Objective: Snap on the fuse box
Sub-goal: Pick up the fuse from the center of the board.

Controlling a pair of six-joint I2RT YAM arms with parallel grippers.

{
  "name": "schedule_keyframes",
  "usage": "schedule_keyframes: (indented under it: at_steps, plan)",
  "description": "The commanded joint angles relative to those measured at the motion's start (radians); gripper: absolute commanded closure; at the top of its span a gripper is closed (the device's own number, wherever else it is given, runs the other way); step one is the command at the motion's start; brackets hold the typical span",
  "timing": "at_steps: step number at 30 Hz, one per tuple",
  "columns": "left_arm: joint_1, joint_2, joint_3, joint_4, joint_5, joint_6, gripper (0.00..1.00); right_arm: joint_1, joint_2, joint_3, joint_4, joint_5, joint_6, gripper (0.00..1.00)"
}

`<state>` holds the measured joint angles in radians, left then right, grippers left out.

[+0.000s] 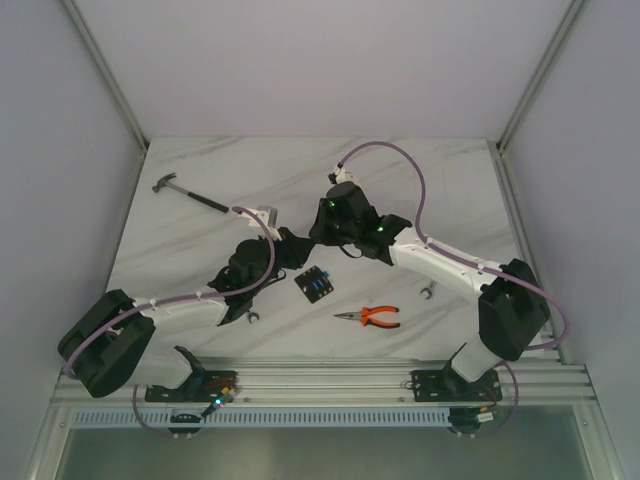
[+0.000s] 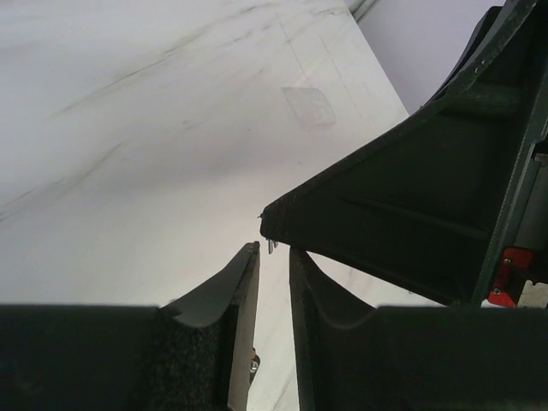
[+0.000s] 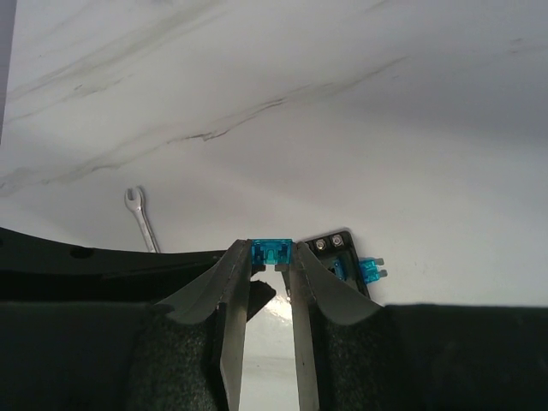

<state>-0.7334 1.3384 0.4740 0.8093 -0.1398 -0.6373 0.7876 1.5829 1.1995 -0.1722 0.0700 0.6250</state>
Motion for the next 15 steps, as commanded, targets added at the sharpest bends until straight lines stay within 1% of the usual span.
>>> schedule_keyframes:
  at_steps: [1,7,11,15]
  plan:
    - [-0.004,0.016,0.037,0.025,-0.020,0.023,0.71,0.007,-0.023,-0.024,0.028,-0.031,0.017,0.89]
    - [-0.004,0.009,0.037,0.024,-0.021,0.029,0.75,0.007,-0.021,-0.033,0.033,-0.048,0.023,0.89]
    - [-0.005,0.004,0.037,0.016,-0.016,0.030,0.81,0.007,-0.022,-0.040,0.041,-0.061,0.024,0.89]
    - [-0.005,-0.002,0.034,0.010,-0.015,0.029,0.89,0.007,-0.026,-0.044,0.049,-0.068,0.025,0.89]
